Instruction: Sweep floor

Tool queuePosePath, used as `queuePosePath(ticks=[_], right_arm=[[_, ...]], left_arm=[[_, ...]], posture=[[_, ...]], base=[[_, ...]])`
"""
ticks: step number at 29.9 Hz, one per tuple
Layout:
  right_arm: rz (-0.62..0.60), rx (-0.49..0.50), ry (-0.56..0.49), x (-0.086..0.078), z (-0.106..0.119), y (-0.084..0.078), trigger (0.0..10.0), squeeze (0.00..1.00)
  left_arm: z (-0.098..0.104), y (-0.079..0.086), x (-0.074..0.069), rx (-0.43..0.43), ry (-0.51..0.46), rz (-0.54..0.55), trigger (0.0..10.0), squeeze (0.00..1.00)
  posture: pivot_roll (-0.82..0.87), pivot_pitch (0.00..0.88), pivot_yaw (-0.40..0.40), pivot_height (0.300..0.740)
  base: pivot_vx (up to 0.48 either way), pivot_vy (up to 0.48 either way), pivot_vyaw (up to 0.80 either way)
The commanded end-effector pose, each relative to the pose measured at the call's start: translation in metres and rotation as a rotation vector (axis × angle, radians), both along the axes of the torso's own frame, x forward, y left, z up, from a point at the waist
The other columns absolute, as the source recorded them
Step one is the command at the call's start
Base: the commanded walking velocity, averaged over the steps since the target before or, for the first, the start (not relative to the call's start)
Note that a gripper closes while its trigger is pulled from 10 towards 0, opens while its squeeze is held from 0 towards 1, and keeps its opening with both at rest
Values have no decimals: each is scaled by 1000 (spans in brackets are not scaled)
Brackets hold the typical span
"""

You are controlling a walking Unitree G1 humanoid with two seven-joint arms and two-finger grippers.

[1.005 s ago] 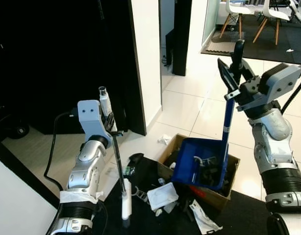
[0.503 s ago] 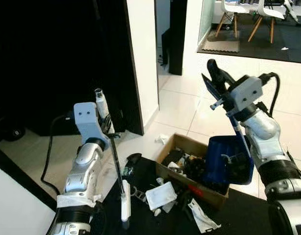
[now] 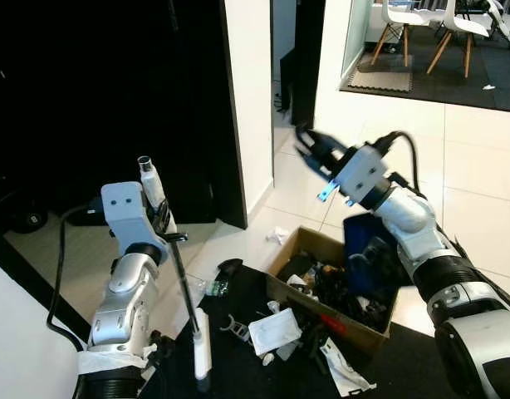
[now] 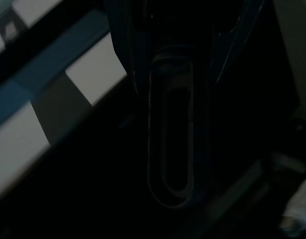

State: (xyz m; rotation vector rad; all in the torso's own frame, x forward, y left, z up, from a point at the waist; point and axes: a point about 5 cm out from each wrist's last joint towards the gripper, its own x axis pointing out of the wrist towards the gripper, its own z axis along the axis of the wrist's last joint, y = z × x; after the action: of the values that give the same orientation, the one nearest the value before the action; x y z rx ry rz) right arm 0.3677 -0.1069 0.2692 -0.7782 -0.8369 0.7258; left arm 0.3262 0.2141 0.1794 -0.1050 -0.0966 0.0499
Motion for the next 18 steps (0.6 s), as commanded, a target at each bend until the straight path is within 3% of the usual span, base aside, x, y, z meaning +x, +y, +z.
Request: queuePosePath(ticks=[1,11,16,17,18], right_arm=[[33,-70,-89,-3,14,5,10000,0],[104,-228,-106,-10,-8,13,10000,0],[96,-222,-99,-9,-10,11,10000,0],[64,-134,-77,-7,-6,5,10000,0],[58,-116,-75,-6,-5,4,10000,0]], left_arm=[[8,8,-5,33,-30,22,10000,0],[9,4,-4,24,-31,14,10000,0],[9,4,-3,21,-28,11,10000,0],[8,2,-2,20,-25,4,10000,0],[8,1,-2,20,-25,3,10000,0]], posture=[[81,77,30,740],[66,79,32,740],[63,81,33,740],[57,85,36,740],[57,85,36,740]], base=[[0,0,0],[0,0,0],[0,0,0],[0,0,0],[0,0,0]])
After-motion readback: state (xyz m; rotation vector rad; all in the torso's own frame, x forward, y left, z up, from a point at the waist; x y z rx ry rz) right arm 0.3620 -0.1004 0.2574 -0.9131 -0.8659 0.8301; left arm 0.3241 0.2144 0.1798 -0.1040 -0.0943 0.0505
